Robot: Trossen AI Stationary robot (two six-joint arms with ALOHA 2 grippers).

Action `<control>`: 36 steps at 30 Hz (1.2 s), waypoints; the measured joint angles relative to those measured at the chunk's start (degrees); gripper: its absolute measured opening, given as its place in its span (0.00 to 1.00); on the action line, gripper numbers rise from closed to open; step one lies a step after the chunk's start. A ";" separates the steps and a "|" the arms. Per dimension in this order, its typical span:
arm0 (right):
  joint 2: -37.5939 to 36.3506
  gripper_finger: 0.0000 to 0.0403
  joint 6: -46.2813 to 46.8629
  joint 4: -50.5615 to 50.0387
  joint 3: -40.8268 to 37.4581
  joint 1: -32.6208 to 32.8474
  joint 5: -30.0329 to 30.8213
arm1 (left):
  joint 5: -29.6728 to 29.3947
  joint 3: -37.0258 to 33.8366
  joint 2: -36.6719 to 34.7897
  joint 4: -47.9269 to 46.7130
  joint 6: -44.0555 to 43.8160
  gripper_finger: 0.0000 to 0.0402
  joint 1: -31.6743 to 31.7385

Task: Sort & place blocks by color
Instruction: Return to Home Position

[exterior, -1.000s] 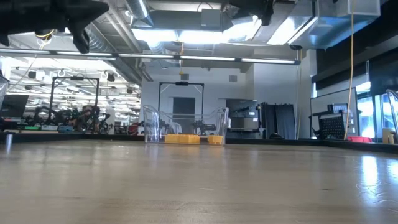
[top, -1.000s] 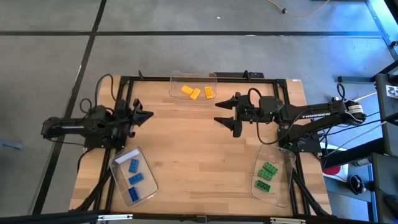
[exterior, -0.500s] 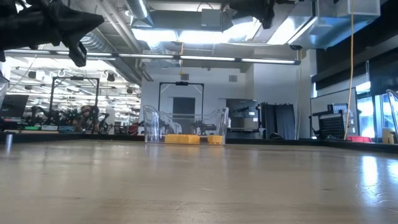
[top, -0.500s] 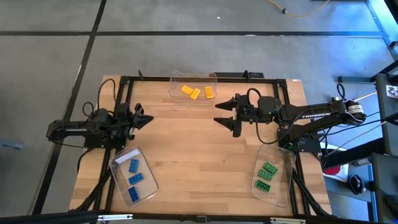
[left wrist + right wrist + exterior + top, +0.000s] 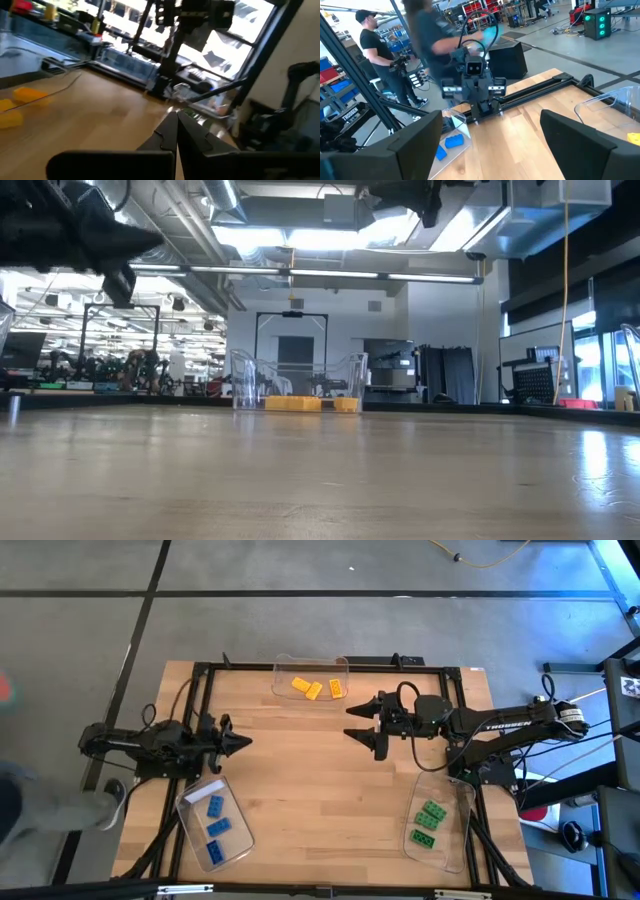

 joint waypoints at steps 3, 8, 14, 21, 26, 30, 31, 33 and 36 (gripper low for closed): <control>0.00 0.84 0.01 0.02 0.00 0.00 -0.01 | -2.02 0.00 -0.02 -3.47 3.47 0.00 -0.06; 0.00 0.84 2.20 0.00 0.00 0.00 -0.05 | 1.08 0.00 0.00 -7.08 5.49 0.00 1.14; 0.00 0.84 3.92 0.00 -0.01 0.00 -0.02 | 3.60 0.00 0.32 -7.45 6.00 0.00 2.47; 0.00 0.84 5.74 -0.36 -0.01 -0.02 0.00 | 3.61 -0.01 0.72 -7.47 7.01 0.00 2.54; -0.06 0.83 9.05 -1.95 -0.01 -0.11 0.22 | 3.59 -0.02 0.72 -7.46 7.00 0.00 2.54; -2.23 0.73 6.88 -7.29 -0.01 -0.43 -2.67 | 3.59 -0.02 0.72 -7.45 7.00 0.00 2.54; -3.25 0.67 5.38 -8.55 -0.01 -0.42 -3.32 | 3.59 -0.02 0.72 -7.46 7.02 0.00 2.54; -6.08 0.53 2.26 -11.73 -0.01 -0.42 -4.75 | 3.59 -0.02 0.72 -7.47 7.02 0.00 2.54; -11.56 0.27 -2.95 -16.94 -0.15 -0.42 -7.47 | 3.59 -0.02 0.74 -7.45 7.02 0.00 2.54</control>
